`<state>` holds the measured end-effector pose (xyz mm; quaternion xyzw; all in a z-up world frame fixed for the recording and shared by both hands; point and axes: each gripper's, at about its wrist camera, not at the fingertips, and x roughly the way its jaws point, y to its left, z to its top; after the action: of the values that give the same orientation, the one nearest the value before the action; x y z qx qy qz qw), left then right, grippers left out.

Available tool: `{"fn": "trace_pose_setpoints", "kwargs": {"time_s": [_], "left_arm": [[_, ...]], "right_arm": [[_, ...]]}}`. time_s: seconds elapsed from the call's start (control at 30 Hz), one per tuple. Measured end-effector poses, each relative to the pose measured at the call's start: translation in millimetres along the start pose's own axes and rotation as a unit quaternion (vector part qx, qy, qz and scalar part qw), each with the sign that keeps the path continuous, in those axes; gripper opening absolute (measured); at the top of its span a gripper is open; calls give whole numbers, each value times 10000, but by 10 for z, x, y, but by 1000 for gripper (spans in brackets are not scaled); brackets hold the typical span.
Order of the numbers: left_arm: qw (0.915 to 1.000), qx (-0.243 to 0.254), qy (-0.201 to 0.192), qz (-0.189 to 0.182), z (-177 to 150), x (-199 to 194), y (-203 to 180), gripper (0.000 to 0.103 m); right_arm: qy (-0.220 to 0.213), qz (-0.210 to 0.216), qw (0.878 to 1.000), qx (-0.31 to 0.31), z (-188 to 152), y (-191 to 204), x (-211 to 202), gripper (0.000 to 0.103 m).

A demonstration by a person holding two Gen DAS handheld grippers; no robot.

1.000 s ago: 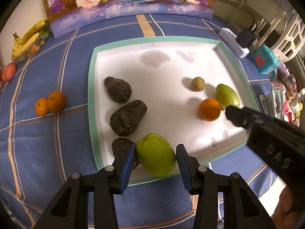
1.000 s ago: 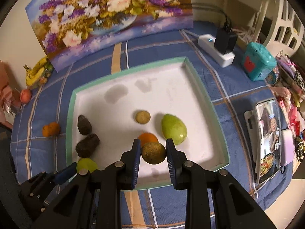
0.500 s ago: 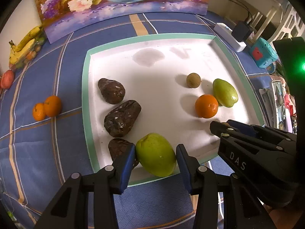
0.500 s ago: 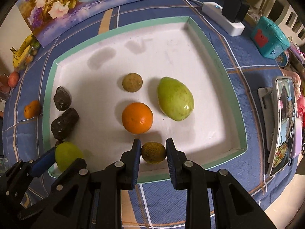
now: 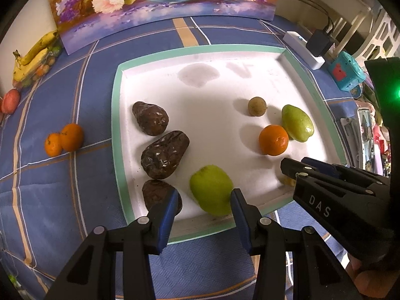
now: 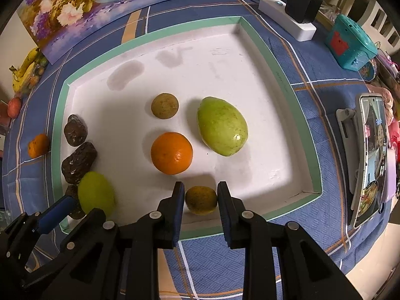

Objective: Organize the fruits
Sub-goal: 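Open the left tool to drop the green apple while the right tool releases the kiwi in the tray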

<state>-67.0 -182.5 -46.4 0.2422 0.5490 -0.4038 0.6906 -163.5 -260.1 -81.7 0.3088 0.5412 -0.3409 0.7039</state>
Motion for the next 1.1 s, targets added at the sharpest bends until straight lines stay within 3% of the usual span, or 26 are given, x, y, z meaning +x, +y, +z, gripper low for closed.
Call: {"fn": "trace_pose_setpoints", "kwargs": {"time_s": [0.27, 0.47, 0.77, 1.1], "left_arm": [[9996, -154, -217, -40, 24, -177, 130, 47], [9975, -635, -306, -41, 26, -268, 445, 47], [9849, -1680, -380, 196, -20, -343, 1160, 47], [9752, -2112, -506, 433, -103, -420, 1538, 47]], "right_arm": [[-202, 16, 9998, 92, 66, -30, -134, 28], [-290, 42, 9996, 44, 79, -13, -197, 28], [-339, 36, 9993, -147, 8, 154, -209, 28], [-472, 129, 9977, -467, -39, 425, -290, 28]]}}
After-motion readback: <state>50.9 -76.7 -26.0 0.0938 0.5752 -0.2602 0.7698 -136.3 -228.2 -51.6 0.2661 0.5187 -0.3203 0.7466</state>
